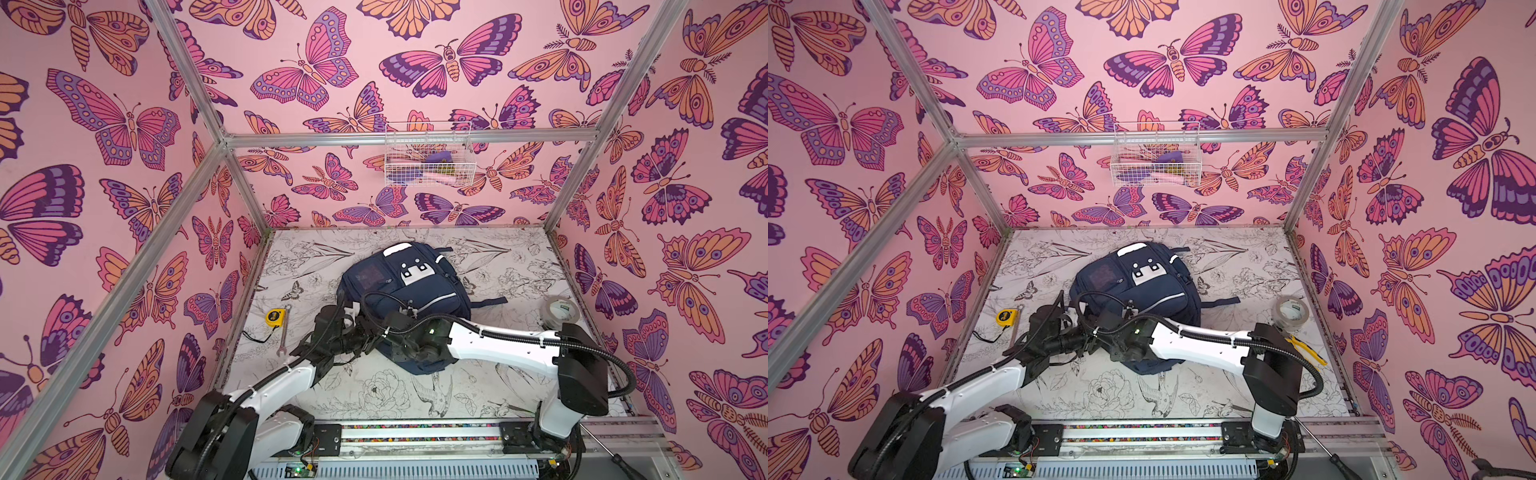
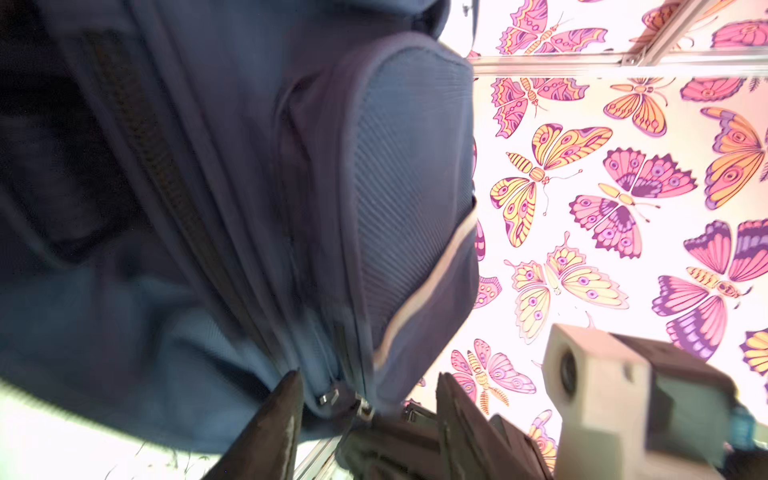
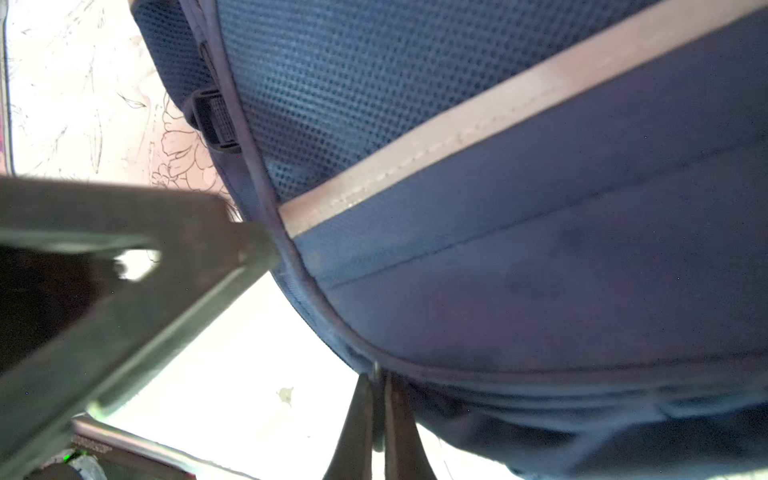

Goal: Pack the student bag

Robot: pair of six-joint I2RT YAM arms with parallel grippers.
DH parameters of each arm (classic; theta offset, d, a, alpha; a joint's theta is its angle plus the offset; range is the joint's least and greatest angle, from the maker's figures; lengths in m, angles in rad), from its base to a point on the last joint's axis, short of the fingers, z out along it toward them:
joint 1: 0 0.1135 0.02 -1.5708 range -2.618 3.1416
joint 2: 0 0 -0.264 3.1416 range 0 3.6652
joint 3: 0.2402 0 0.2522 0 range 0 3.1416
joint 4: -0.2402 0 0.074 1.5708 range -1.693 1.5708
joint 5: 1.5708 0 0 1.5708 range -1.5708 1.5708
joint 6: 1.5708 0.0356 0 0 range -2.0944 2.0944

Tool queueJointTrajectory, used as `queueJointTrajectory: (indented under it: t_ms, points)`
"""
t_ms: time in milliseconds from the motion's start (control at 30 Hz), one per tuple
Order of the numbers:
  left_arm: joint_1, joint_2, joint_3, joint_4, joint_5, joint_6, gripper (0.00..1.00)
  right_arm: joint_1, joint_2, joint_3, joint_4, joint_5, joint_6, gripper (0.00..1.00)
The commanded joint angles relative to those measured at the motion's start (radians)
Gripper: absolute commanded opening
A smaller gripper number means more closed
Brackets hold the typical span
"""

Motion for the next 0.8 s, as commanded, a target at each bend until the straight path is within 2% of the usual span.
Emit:
queueJointTrajectory:
  t_ms: [0, 133, 267, 567, 767]
  points:
    - [-0.015, -0.062, 0.022, -0.133, -0.037, 0.019, 0.55, -0.001, -0.046, 0.027, -0.084, 0.001, -0.043, 0.0]
    - [-0.071, -0.079, 0.034, -0.136, -0.07, -0.013, 0.56, 0.0, -0.06, 0.04, -0.096, 0.009, -0.074, 0.0]
    - [-0.1, -0.021, 0.056, -0.121, -0.079, -0.025, 0.56, 0.0, -0.084, 0.032, -0.08, 0.008, -0.093, 0.0]
    - [-0.133, 0.095, 0.103, -0.023, -0.072, -0.052, 0.51, 0.001, -0.1, 0.028, -0.066, 0.008, -0.102, 0.0]
    - [-0.139, 0.121, 0.076, 0.011, -0.081, -0.069, 0.47, 0.0, -0.106, 0.026, -0.07, 0.011, -0.105, 0.0]
